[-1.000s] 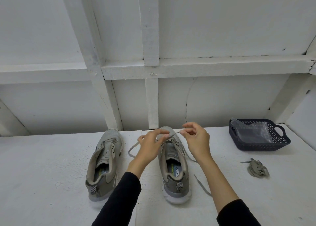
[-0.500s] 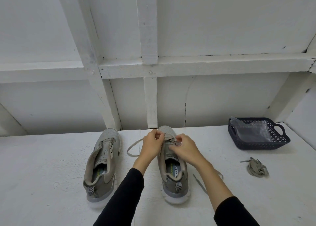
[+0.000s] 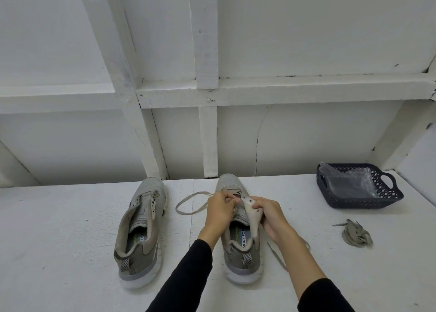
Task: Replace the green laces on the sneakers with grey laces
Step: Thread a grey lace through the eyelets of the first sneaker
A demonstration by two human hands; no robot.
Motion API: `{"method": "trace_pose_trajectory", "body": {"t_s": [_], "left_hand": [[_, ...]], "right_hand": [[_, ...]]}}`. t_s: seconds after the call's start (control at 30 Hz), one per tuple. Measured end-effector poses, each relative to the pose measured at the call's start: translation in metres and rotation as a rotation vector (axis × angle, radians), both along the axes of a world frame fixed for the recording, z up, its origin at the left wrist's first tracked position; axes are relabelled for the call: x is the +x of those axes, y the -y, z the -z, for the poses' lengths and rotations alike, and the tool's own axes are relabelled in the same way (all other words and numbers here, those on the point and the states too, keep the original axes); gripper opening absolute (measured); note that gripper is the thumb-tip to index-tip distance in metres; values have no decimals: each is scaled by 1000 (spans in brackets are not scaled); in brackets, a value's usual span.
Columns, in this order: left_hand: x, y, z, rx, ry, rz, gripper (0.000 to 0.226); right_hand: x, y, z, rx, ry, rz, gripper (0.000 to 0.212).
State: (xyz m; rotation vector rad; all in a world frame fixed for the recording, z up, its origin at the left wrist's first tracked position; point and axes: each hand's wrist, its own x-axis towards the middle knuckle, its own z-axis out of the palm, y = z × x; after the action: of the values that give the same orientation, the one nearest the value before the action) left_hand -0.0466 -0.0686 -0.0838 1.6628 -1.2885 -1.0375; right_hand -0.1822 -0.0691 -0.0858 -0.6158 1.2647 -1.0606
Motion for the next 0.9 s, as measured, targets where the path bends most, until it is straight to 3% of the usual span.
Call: {"method": "trace_pose_trajectory", "body": {"t_s": [0.17, 0.47, 0.77, 0.9], "left_hand": [[-1, 4, 3, 45, -84, -144, 25], [-9, 7, 4, 141, -160, -214, 17], [-11, 8, 8, 130, 99, -196, 14], [-12, 7, 10, 132, 122, -215, 17]], "right_hand": [[4, 1, 4, 7, -19, 34, 38], [1, 5, 12, -11, -45, -7, 38], [0, 5, 12, -75, -105, -61, 30], [2, 3, 11, -82, -119, -54, 29]]}}
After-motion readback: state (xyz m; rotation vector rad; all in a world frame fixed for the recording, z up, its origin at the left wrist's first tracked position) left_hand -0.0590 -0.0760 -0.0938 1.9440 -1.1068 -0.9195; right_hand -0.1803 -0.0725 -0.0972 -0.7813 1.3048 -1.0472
